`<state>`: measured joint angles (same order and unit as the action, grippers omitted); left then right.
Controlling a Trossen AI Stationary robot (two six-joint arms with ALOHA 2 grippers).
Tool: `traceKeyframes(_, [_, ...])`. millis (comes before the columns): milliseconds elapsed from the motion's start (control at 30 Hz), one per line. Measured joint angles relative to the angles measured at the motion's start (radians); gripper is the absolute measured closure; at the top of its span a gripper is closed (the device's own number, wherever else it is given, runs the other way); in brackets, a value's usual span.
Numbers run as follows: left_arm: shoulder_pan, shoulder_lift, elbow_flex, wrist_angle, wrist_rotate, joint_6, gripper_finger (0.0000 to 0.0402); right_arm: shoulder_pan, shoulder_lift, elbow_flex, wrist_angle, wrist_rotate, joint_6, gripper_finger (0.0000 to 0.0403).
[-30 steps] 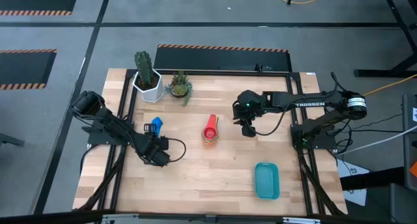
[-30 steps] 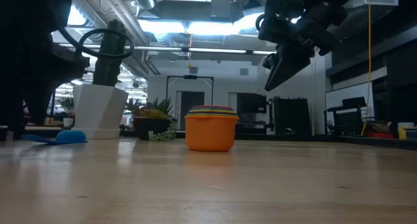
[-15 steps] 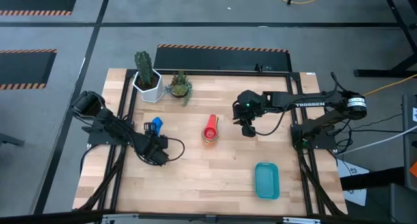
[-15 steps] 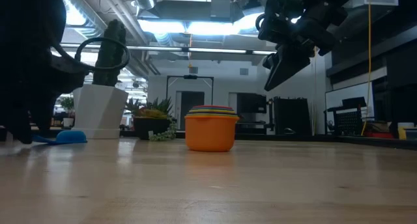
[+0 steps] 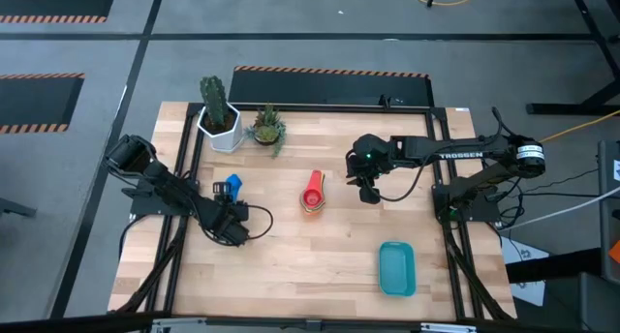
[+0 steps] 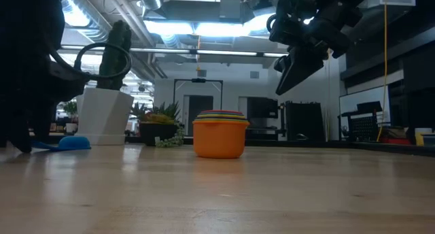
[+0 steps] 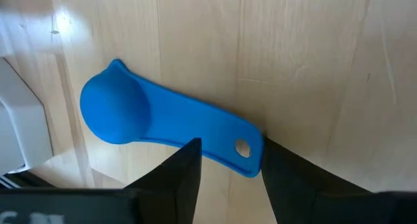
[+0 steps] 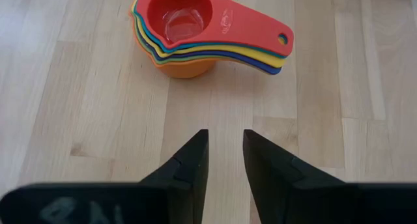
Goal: Nest measuring cups in basket
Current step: Stack the blue measuring cup on top of the red measuring cup
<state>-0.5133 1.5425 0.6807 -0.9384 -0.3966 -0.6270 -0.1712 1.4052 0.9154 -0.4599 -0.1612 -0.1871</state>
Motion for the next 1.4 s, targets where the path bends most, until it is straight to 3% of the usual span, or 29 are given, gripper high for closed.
traceKeyframes(633, [0.001, 0.002, 0.007, 0.026, -0.024, -0.019, 0.0391, 0.000, 0.000, 0.000, 0.000, 0.000, 0.000, 0.0303])
traceKeyframes(800, [0.002, 0.002, 0.040, 0.028, -0.039, -0.077, 0.0396, 0.000, 0.000, 0.000, 0.000, 0.000, 0.000, 0.0303])
traceKeyframes(1133, [0.047, -0.001, 0.294, 0.017, -0.020, -0.014, 0.0399, -0.011, -0.019, 0.000, -0.026, 0.002, -0.004, 0.0303])
traceKeyframes(1400, [0.117, -0.002, 0.564, -0.001, 0.130, 0.157, 0.0400, -0.029, -0.093, 0.000, -0.068, 0.003, -0.008, 0.0303])
